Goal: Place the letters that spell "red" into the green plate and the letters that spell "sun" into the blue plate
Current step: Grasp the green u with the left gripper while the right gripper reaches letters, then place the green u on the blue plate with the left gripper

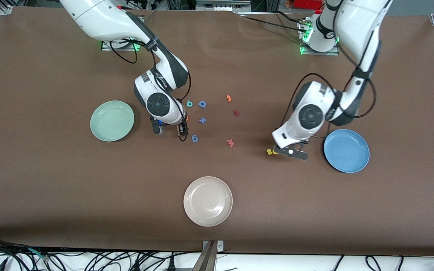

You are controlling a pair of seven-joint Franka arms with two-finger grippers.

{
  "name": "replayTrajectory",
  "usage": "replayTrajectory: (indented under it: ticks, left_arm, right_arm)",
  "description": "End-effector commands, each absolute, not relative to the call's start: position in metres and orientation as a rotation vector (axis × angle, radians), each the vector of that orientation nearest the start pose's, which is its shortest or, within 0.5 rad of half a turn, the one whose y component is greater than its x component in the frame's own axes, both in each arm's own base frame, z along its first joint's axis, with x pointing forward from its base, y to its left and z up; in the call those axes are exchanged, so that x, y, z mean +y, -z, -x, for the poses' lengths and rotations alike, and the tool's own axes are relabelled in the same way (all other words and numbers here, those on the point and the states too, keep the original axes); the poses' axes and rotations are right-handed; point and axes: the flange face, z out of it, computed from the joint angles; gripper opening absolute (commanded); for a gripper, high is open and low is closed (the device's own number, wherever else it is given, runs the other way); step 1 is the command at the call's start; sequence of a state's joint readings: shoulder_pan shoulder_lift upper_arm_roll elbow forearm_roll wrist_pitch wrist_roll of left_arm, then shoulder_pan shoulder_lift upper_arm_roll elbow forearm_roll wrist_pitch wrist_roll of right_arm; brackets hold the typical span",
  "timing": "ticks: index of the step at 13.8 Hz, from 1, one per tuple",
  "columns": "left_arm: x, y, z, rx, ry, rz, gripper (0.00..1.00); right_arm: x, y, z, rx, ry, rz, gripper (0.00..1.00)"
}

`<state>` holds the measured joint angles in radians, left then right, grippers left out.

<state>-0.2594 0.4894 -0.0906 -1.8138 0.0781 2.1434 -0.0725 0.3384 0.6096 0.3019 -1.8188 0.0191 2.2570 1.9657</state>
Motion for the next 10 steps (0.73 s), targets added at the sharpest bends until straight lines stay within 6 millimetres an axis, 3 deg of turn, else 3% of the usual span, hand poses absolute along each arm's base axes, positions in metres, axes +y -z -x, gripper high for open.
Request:
replayTrajectory:
  ticks: [1, 5, 7, 8, 10]
  left_arm:
    - [-0.165, -0.274, -0.604, 0.631, -0.285, 3.002, 0.0]
    - [-0.08, -0.261, -0.618, 0.764, -0.333, 2.993, 0.0]
    - [-0.033, -0.25, -0.624, 0.832, -0.322, 2.997, 0.0]
    - [-0.026, -0.246, -0.627, 0.876, -0.294, 2.988, 0.0]
    - [0.007, -0.236, -0.631, 0.889, -0.274, 2.951, 0.0]
  right_arm:
    - [0.362, -0.193, -0.492, 2.062, -0.302, 2.453, 0.96]
    - [0.357, -0.185, -0.483, 2.071, -0.31, 2.473, 0.95]
    - [0.357, -0.184, -0.483, 2.069, -0.309, 2.47, 0.89]
    - [0.358, -0.185, -0.484, 2.063, -0.303, 2.46, 0.88]
    - [0.36, -0.182, -0.485, 2.054, -0.294, 2.441, 0.87]
